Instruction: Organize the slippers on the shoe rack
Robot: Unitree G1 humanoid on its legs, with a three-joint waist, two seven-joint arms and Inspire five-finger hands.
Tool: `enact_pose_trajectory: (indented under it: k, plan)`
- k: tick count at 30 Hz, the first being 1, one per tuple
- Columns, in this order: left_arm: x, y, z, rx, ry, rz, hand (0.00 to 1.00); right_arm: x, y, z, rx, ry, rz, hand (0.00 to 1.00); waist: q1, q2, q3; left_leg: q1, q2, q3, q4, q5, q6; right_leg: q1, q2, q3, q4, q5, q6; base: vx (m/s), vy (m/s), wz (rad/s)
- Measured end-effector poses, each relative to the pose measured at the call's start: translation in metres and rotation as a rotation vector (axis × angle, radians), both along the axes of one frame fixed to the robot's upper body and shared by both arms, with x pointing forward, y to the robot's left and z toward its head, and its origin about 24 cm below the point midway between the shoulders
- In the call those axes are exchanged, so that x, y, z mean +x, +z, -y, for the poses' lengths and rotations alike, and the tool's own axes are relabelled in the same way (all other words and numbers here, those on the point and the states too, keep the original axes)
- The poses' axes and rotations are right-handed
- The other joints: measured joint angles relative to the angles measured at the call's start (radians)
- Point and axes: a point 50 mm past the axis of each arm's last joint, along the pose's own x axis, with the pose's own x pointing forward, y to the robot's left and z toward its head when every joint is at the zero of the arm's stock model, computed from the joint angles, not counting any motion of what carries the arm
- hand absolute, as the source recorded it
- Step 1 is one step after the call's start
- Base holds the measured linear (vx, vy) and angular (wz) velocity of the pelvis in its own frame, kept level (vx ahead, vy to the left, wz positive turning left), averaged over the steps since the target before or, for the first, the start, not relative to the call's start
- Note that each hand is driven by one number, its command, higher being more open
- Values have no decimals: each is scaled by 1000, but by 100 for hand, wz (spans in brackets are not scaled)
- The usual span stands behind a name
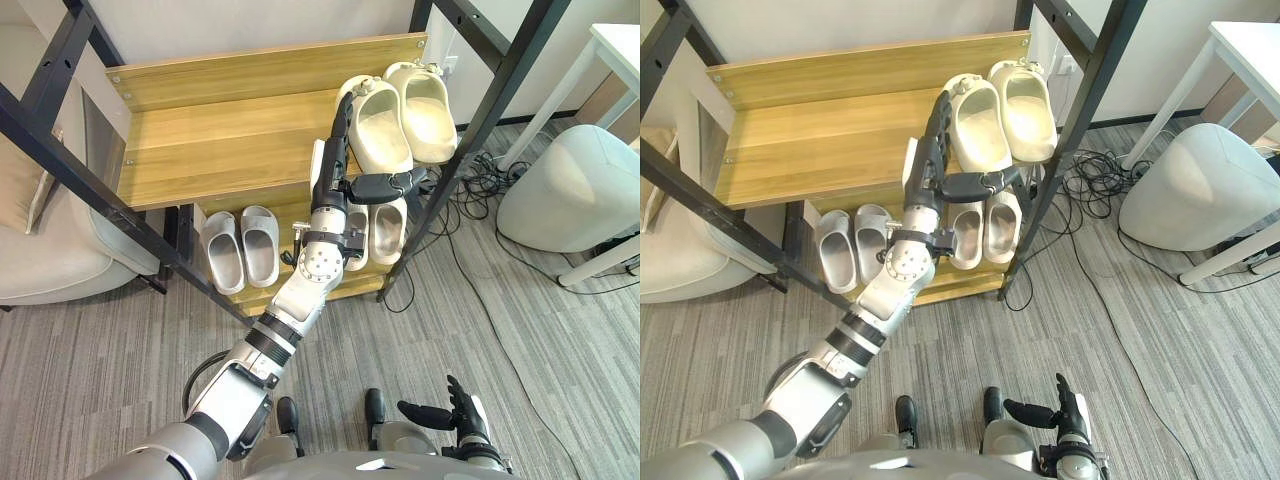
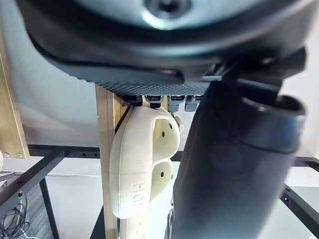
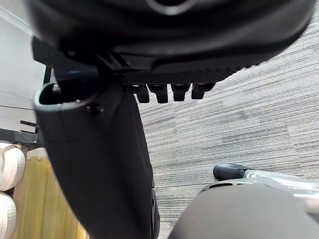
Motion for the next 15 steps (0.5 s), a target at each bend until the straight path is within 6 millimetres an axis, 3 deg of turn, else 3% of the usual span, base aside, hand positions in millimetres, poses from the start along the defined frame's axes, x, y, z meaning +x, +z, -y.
enact_pose_trajectory:
  k: [15]
  plan:
    - [-3, -4, -8, 21, -23, 0, 100, 1, 0, 0, 3, 1, 1, 100, 0, 5, 0, 7, 1, -23, 4, 4, -2, 18, 0, -25, 1, 6, -7, -1, 1, 3]
